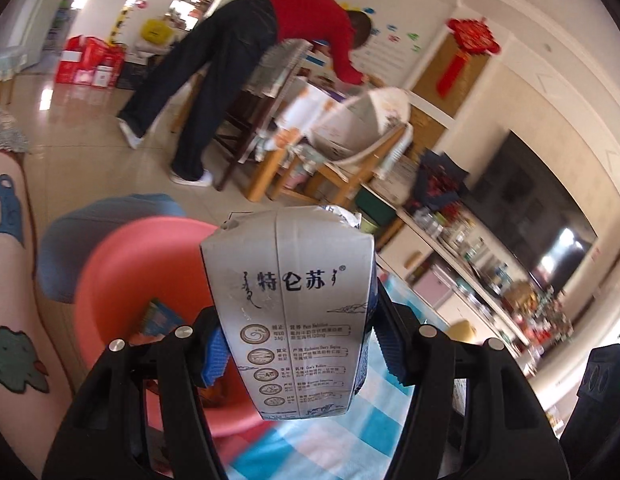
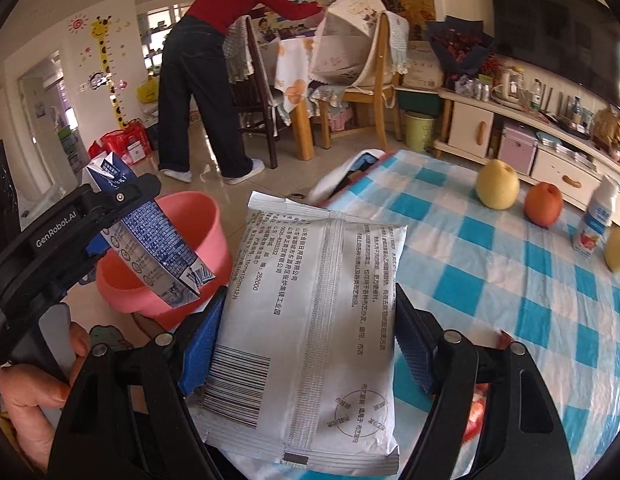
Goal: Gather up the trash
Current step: 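Carry the carton and sachet over the pink bucket and open both grippers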
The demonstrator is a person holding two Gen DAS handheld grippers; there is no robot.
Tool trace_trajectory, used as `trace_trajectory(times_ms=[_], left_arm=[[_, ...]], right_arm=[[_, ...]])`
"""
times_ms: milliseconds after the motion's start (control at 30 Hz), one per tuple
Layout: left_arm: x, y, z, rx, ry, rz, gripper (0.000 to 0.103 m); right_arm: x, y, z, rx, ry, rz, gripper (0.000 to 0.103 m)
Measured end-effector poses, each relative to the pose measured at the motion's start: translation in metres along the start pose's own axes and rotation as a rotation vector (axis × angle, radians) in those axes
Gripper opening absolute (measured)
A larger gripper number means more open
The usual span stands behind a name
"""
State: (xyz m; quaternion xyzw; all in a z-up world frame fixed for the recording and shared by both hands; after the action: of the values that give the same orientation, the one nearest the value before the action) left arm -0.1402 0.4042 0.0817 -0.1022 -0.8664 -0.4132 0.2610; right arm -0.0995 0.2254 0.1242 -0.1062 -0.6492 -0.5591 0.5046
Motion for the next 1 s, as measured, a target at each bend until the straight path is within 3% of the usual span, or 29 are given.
trace_trajectory(times_ms=[200, 467, 567, 733, 1000], left_arm=[[-0.002, 0.027, 0.057, 0.097, 0.055, -0.017, 0.062], [-0.017, 0.035, 0.093, 0.127, 0.074, 0.023, 0.063], [-0.025, 0.035, 0.103, 0.145, 0.075, 0.03, 0.082], [-0.03, 0.035, 0.11, 0.123, 0.097, 0.04, 0.084], [-0.024, 0.028, 0.086, 0.008, 0.157, 0.012, 0.088]], right_arm=[[-0.044, 0.046, 0.058, 0.085, 0.123, 0.022, 0.077], [-0.099, 0.075, 0.126, 0.197, 0.176, 0.066, 0.077], [-0.122, 0.077, 0.136, 0.219, 0.174, 0.109, 0.078], [-0.133, 0.075, 0.129, 0.154, 0.215, 0.107, 0.085], [-0.098, 0.057, 0.091, 0.058, 0.165, 0.033, 0.091]])
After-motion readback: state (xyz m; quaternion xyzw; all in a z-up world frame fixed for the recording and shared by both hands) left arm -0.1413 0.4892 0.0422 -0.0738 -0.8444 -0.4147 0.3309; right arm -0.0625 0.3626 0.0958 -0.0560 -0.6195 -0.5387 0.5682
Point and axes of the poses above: each gripper's, at about its wrist camera, not at the fingertips, and x roughly against the way its jaws point, z to its left, y to its top, the point moved 2 cm from there along -x, roughly the way its jaws point, and after that the axes turned 12 degrees about z, right-handed, at the moved point
